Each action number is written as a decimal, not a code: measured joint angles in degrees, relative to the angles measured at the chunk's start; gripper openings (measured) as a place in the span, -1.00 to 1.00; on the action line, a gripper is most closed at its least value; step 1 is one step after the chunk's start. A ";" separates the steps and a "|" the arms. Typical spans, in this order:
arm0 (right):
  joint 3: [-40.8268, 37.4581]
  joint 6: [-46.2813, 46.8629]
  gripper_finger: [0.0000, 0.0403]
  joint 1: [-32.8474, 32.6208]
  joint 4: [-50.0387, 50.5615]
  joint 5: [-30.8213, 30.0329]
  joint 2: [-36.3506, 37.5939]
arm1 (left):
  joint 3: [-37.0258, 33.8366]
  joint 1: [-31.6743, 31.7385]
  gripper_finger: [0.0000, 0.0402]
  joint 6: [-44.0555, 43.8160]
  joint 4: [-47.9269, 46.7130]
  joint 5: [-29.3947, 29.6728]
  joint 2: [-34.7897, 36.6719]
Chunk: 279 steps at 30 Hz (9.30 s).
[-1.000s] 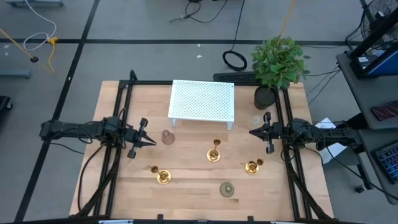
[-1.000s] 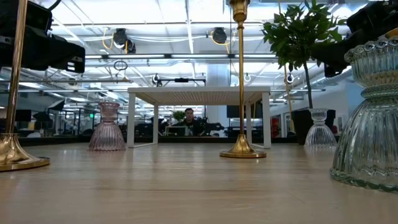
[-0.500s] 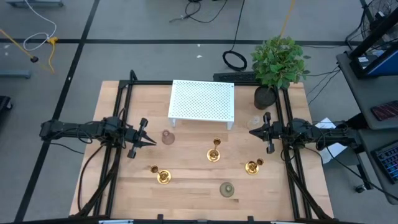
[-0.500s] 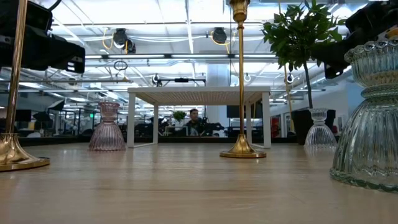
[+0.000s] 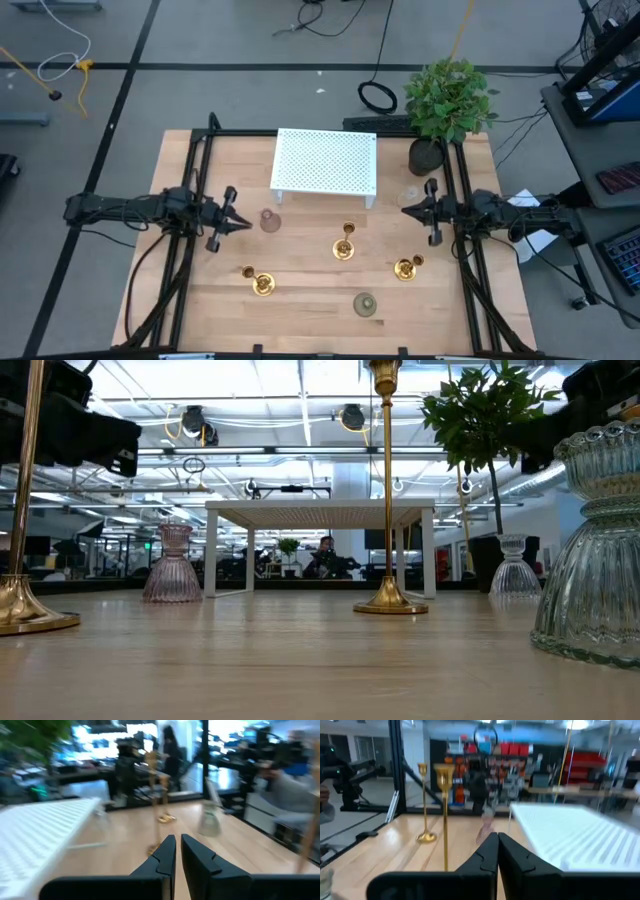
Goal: Pick & Place candle stick holders
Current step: Put the top right long gold candle holder on the shelf, then put the long gold candle holder on the shelf
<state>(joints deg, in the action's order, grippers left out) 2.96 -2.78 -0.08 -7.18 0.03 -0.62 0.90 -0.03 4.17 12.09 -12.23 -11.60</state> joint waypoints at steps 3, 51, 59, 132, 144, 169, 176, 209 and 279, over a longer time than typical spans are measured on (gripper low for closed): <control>0.00 -0.01 -1.00 0.00 -3.55 0.01 -0.25 | 0.01 0.01 -0.82 -0.34 1.66 3.63 -0.01; 16.81 8.78 -0.15 -1.92 -48.36 5.98 -68.70 | 7.34 0.01 -0.10 -0.77 17.49 11.30 -12.92; 19.20 9.64 -0.15 -2.36 -49.37 7.74 -77.03 | 8.33 0.00 -0.09 -0.23 18.23 11.35 -16.60; 45.59 -3.60 -0.95 18.86 -30.65 -22.10 -70.60 | 8.36 -0.04 -0.10 -6.22 19.02 15.25 -16.92; 45.53 -0.94 -0.95 22.05 -23.84 -27.00 -70.55 | 8.36 -0.09 -0.10 -6.21 19.02 15.25 -16.92; 45.53 -0.88 -0.83 23.76 -23.25 -22.35 -72.27 | 8.36 -0.04 -0.10 -6.19 19.00 15.21 -16.92; 45.42 -0.88 -0.58 23.74 -24.25 -22.40 -74.11 | 8.36 -0.04 -0.10 -6.19 18.92 15.21 -16.91; 45.44 0.61 -0.06 18.72 -1.72 -22.43 -65.73 | 8.33 -1.77 -0.10 -7.33 -1.35 1.70 -16.91; 41.88 5.16 -0.10 4.79 1.64 -22.22 -62.64 | 14.61 -33.57 -0.92 -0.11 35.61 15.70 -55.95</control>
<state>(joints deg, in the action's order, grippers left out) 44.84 2.37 4.71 -5.54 -22.20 -63.26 15.51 -33.61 4.05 47.70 3.47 -67.55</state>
